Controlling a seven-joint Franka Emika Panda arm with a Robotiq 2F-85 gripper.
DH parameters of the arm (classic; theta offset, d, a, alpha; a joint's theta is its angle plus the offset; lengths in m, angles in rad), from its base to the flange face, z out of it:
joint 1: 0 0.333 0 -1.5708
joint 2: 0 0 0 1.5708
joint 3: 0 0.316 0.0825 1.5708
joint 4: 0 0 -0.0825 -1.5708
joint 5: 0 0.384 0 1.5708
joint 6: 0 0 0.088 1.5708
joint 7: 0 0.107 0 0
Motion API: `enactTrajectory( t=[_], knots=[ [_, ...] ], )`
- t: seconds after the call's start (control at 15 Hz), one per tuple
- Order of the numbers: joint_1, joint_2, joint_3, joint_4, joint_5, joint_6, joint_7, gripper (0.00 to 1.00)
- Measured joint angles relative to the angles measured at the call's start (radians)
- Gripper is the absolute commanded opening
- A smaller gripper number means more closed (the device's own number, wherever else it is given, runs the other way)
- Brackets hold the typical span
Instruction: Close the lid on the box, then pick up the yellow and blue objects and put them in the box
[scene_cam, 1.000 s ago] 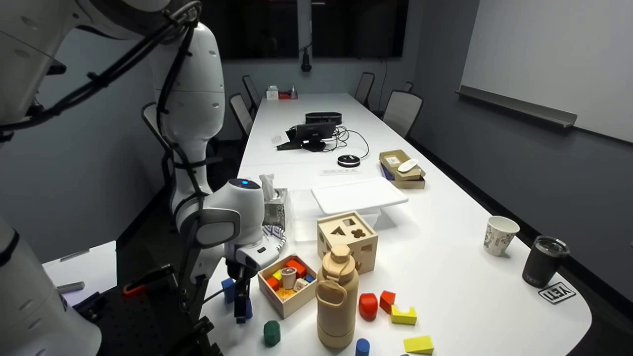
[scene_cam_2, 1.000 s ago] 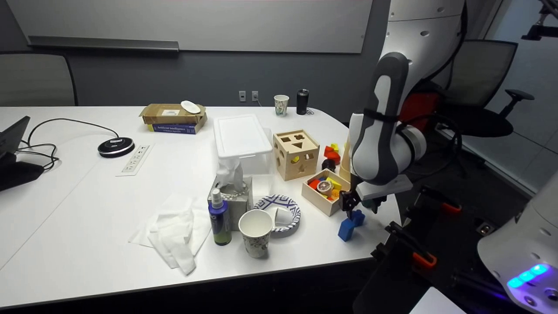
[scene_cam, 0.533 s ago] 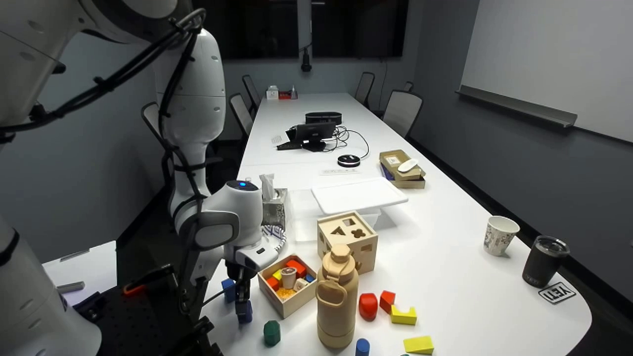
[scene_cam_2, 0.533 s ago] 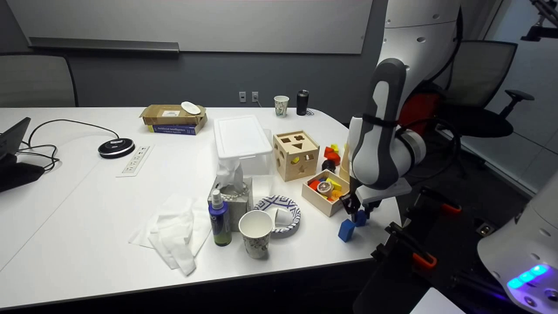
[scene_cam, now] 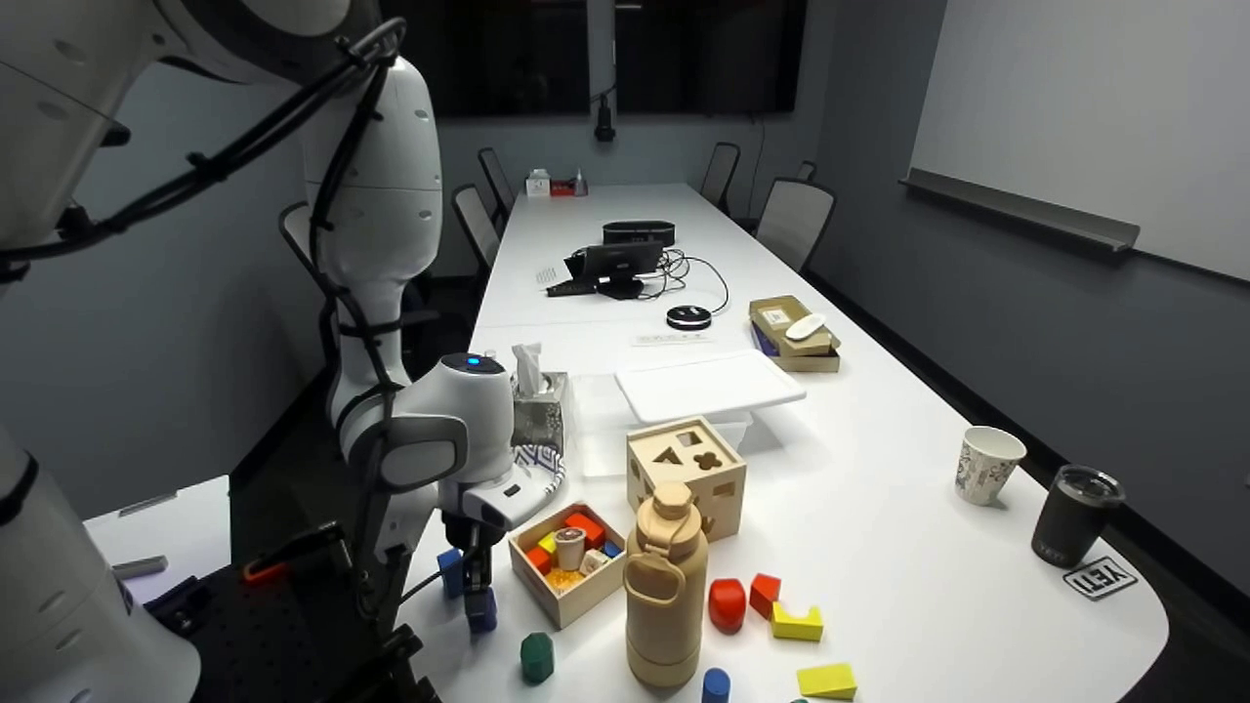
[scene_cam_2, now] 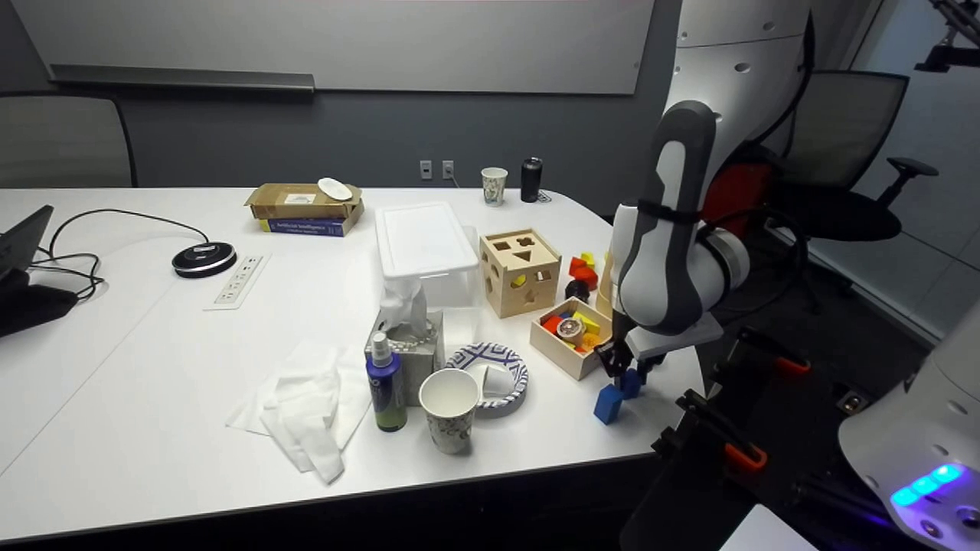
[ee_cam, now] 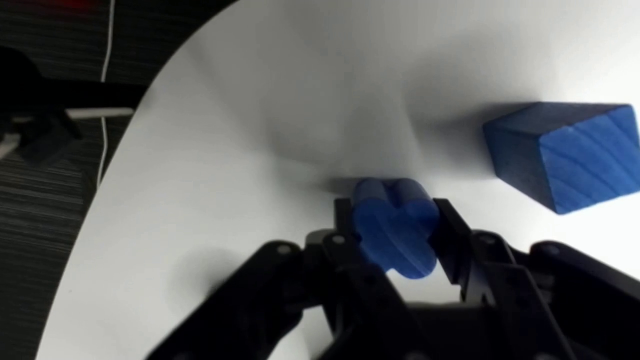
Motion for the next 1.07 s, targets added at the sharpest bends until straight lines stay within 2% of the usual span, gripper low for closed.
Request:
enactTrajectory(
  t=[0.27, 0.4, 0.53, 0.67, 0.8, 0.93, 1.07],
  knots=[
    [0.002, -0.056, 0.013, -0.04, 0.0, -0.001, -0.01, 0.17],
    [0.024, -0.111, -0.012, -0.064, 0.0, -0.01, -0.02, 0.17],
    [0.077, -0.18, -0.076, -0.077, -0.004, -0.042, -0.025, 0.17],
    [0.162, -0.253, -0.178, -0.072, -0.03, -0.108, -0.026, 0.17],
    [0.233, -0.319, -0.28, -0.038, -0.102, -0.203, -0.026, 0.17],
    [0.245, -0.375, -0.328, 0.03, -0.205, -0.319, -0.024, 0.17],
    [0.222, -0.418, -0.327, 0.118, -0.305, -0.44, -0.022, 0.17]
  ],
)
